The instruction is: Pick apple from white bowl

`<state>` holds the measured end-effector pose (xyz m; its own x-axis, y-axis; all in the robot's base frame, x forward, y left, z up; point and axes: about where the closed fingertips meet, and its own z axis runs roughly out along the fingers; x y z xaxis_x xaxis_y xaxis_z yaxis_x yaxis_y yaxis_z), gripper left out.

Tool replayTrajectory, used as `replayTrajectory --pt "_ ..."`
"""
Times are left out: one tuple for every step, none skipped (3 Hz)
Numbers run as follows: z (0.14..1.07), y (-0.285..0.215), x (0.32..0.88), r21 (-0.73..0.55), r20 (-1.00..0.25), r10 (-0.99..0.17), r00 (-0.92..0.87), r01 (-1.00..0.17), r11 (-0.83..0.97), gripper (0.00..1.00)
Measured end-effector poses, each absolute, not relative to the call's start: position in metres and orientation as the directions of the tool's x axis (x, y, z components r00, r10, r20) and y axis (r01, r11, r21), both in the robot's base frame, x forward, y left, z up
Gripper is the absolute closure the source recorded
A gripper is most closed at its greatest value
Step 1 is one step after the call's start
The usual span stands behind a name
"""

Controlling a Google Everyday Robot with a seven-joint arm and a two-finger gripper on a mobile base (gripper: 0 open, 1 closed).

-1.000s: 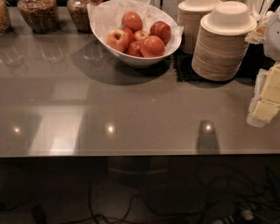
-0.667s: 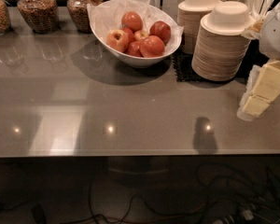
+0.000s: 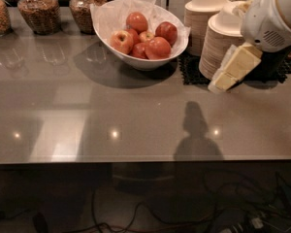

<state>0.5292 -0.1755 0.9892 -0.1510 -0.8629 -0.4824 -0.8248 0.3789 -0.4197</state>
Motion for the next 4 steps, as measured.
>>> replayTrajectory --pt "1.0 -0.16 0.569 -0.444 -0.524 -0.837 -0.155 -0.79 0.424 0.0" --pt "1.004 -0.142 0.604 -0.432 -0.542 -0.821 -0.181 -0.777 0.457 0.0" --pt "1.003 -0.124 0.633 -0.397 -0.551 -0.805 -0.221 -0.779 0.486 0.0" --pt "0.998 -0.084 0.675 -0.334 -0.582 -0.778 -0.237 -0.803 0.494 0.0"
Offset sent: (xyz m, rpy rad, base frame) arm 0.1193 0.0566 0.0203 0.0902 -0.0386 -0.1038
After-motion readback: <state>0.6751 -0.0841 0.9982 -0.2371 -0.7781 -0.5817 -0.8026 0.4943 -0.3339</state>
